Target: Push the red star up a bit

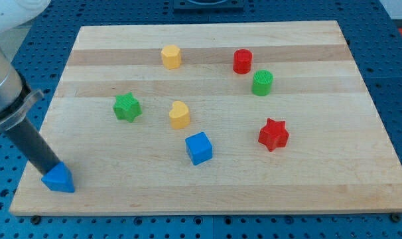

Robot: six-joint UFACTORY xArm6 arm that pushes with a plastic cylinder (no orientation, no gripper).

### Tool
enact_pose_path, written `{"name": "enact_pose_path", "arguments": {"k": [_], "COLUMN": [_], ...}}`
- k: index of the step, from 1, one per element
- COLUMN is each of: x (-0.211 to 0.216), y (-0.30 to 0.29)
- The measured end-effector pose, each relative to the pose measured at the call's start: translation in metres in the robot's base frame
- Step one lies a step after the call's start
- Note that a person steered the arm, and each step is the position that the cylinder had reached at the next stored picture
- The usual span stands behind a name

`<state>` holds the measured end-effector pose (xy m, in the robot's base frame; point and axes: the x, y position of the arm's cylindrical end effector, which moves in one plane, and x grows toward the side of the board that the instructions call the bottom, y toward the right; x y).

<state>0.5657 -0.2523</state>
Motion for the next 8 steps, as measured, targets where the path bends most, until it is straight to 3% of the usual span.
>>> {"name": "enact_pose_path", "arguments": {"k": [1, 3, 5, 6, 8], "x": [0.009, -0.063, -0.062, -0.024, -0.013], "y": [0.000, 0.000, 0.107, 0.109, 0.109]}}
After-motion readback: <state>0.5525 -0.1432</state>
